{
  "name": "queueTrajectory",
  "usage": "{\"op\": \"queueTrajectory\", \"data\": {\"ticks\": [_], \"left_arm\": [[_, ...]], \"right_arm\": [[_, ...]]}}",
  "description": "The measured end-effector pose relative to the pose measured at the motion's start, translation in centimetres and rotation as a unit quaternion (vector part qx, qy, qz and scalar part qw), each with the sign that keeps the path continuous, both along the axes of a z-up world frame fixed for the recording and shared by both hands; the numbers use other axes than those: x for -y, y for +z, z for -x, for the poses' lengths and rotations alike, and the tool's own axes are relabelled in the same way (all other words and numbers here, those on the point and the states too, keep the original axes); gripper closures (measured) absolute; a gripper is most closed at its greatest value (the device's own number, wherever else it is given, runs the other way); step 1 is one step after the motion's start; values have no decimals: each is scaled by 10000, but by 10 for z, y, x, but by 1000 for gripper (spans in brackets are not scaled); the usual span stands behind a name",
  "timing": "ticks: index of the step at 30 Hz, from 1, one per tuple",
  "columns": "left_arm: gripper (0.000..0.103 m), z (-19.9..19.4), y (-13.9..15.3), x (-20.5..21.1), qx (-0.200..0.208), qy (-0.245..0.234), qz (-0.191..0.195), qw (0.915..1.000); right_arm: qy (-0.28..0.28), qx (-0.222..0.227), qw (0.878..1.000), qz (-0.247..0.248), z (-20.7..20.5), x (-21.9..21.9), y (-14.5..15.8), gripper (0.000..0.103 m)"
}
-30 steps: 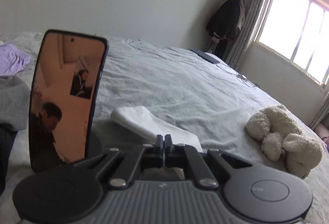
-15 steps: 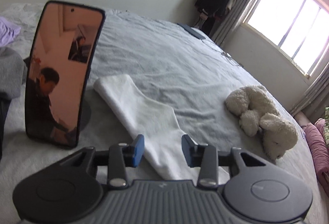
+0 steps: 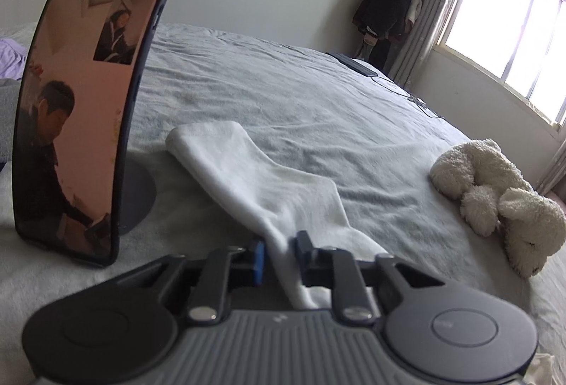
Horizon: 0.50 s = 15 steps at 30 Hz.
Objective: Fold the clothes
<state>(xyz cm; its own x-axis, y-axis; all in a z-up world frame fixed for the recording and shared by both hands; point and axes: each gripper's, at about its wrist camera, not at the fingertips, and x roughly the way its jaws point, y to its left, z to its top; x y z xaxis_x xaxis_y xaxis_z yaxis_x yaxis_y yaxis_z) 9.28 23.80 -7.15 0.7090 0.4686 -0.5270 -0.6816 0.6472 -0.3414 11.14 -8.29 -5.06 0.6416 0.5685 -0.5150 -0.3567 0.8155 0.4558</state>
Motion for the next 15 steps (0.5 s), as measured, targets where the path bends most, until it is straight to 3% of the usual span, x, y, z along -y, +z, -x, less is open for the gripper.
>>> {"op": "queueTrajectory", "data": {"ticks": [5,10,15], "left_arm": [[97,16,32,22,643,-7,-674,9957],[97,34,60,51,1247,-119,-1417,9819],[97,41,69,66,1500,-162,-1792,9722]], "right_arm": [[87,-88,9999,1,-18,-22,-12,94],[-4,-203,9997,-144,-32,-30,-18,97],[-16,-438,9986,-301,-54,-45,-27,99]]}}
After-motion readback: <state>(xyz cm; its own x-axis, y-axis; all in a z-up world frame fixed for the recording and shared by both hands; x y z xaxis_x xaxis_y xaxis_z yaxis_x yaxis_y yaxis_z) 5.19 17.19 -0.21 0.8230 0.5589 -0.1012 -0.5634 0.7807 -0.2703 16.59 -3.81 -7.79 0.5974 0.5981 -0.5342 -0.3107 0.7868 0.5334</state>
